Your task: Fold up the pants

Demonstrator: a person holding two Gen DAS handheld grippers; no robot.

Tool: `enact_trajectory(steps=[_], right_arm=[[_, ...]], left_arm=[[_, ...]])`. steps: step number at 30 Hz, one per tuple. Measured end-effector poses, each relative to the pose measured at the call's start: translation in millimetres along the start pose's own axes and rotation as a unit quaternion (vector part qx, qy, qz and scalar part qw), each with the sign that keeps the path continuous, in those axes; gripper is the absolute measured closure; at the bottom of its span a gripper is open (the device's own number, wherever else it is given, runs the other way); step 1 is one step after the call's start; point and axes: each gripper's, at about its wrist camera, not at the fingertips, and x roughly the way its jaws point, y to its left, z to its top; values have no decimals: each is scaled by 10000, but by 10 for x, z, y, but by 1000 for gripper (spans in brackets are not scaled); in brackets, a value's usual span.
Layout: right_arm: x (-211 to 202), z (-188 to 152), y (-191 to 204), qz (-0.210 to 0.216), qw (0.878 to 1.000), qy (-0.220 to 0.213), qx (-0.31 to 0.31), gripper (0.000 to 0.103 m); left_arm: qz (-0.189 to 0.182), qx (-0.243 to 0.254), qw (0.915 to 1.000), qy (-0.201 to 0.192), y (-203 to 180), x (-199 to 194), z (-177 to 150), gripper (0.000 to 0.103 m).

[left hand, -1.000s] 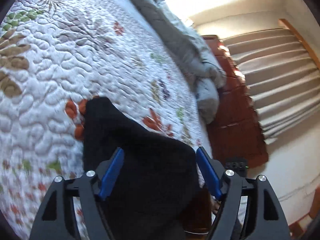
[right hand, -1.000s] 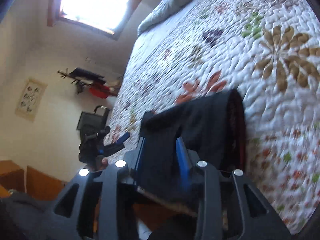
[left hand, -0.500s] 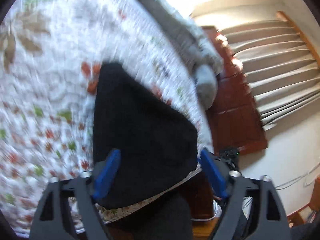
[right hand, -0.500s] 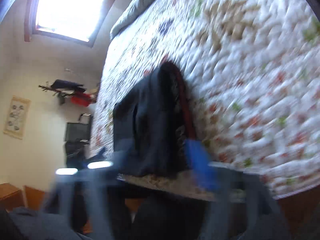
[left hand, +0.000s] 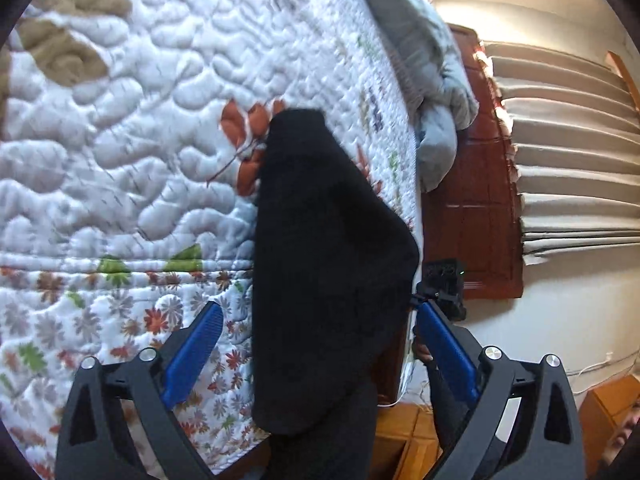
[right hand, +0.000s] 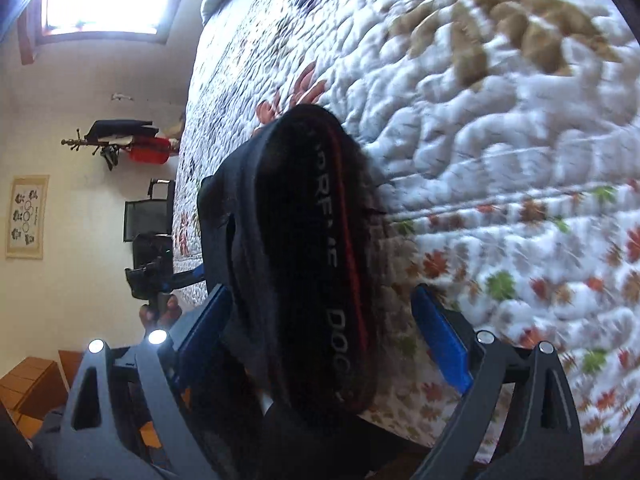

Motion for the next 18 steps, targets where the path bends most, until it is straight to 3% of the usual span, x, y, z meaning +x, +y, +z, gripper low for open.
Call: enact_trajectory(steps=[9, 12, 15, 17, 18], right_arm=[[356, 58, 177, 346, 9990, 287, -78, 10], [418, 20, 289, 184, 9988, 354, -300, 9], [379, 37, 188, 435, 9988, 225, -48, 14], [402, 18, 231, 360, 9992, 157, -77, 14], [416, 11, 221, 294, 9994, 152, -139, 14]], left_arm=[[213, 82, 9991, 356, -69, 373, 58, 4], [211, 185, 9985, 463, -167, 473, 29, 4], [358, 298, 9978, 476, -215, 537, 8, 5], [440, 263, 9980, 383, -208, 556, 6, 8], [505, 264, 9978, 335, -214, 553, 1, 18]])
